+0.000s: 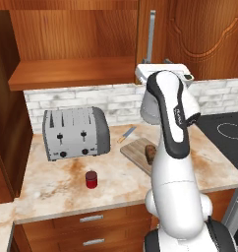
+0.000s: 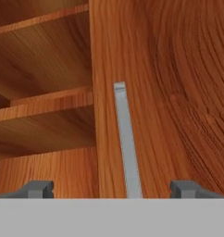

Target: Pick the bread, place it on the cutting board, pick the jam, place it on the counter, and close the cabinet.

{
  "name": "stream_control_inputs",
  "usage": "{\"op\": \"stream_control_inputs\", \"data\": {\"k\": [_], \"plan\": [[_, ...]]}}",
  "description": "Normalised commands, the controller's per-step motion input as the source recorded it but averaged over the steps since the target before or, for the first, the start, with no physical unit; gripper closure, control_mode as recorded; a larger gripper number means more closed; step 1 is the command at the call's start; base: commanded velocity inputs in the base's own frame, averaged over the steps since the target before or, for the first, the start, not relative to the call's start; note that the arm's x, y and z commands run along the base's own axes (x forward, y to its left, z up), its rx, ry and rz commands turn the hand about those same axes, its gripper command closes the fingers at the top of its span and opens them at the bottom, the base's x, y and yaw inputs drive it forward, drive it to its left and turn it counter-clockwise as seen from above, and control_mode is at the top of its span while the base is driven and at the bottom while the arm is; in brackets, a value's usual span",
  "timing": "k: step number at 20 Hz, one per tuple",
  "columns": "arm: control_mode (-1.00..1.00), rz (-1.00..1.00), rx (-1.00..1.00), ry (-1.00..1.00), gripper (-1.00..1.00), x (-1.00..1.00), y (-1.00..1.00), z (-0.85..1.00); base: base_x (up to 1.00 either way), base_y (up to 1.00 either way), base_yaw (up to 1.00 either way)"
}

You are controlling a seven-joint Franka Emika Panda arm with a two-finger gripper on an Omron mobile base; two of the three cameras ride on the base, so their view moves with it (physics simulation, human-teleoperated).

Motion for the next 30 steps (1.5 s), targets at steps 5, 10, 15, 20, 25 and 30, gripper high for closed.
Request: {"op": "stream_control_inputs", "data": {"k": [5, 10, 15, 20, 25, 30], "plan": [[-1.00, -0.09, 0.00, 0.00, -1.00, -0.35, 0.06, 0.17, 0.00, 0.00, 0.00], [-1.00, -0.10, 0.00, 0.00, -1.00, -0.34, 0.09, 0.29, 0.00, 0.00, 0.00], [-1.00, -0.10, 0.00, 0.00, -1.00, -0.34, 0.05, 0.35, 0.00, 0.00, 0.00], [-1.00, -0.10, 0.00, 0.01, -1.00, -0.32, 0.01, 0.28, 0.00, 0.00, 0.00], [-1.00, -0.08, 0.00, 0.03, -1.00, -0.32, 0.02, 0.19, 0.00, 0.00, 0.00], [-1.00, -0.02, -0.01, 0.01, -1.00, -0.32, 0.22, 0.10, 0.00, 0.00, 0.00]]}}
